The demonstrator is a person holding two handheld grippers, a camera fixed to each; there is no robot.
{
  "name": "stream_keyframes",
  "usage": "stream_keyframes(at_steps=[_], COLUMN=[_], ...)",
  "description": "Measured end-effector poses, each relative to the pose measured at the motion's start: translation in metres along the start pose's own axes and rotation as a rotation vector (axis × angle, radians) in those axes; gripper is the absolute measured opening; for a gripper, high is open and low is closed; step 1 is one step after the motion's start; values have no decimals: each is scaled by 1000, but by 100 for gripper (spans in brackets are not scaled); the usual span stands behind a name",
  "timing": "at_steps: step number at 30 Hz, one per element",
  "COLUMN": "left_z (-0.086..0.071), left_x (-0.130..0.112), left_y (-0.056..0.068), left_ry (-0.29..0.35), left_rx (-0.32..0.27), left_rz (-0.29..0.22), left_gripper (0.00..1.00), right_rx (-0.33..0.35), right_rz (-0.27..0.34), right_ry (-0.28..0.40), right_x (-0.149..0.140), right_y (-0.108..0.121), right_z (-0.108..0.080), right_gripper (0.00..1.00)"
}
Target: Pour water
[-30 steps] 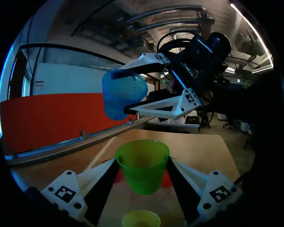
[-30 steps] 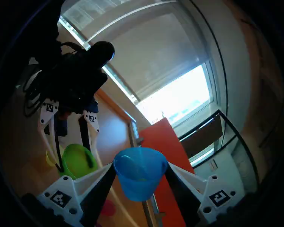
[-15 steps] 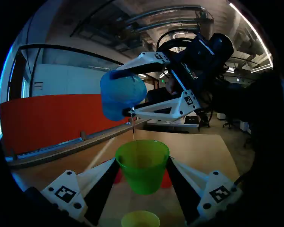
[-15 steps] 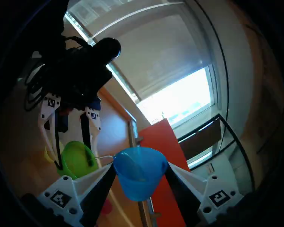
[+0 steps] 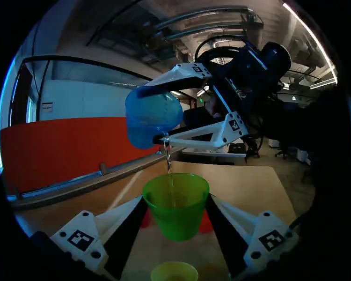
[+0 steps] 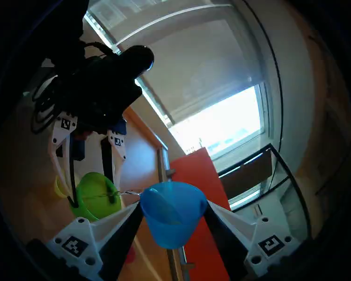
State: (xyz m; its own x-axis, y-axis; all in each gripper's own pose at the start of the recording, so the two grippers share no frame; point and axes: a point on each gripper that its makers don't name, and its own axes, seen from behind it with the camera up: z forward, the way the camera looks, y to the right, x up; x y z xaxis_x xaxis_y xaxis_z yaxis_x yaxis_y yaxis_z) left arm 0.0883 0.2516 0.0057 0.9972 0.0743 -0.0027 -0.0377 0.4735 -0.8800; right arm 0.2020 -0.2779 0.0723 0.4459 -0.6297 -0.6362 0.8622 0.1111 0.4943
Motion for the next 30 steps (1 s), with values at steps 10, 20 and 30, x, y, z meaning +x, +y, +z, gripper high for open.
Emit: stream_keyframes(at_steps=[10, 20, 30], left_z=[1, 1, 1], left_x=[0, 1, 1], left_y=[0, 1, 1], left_ry=[0, 0, 2], left_rx=[4, 4, 5], left_rz=[2, 6, 7], left_gripper=[86, 86, 86], right_rx=[-4, -4, -4], right_rz=[-13, -24, -35], right_ry=[-4, -3, -3], right_x=[0, 0, 1], right_y=[3, 1, 1], right_z=[-1, -2, -3], right_gripper=[91, 91, 91])
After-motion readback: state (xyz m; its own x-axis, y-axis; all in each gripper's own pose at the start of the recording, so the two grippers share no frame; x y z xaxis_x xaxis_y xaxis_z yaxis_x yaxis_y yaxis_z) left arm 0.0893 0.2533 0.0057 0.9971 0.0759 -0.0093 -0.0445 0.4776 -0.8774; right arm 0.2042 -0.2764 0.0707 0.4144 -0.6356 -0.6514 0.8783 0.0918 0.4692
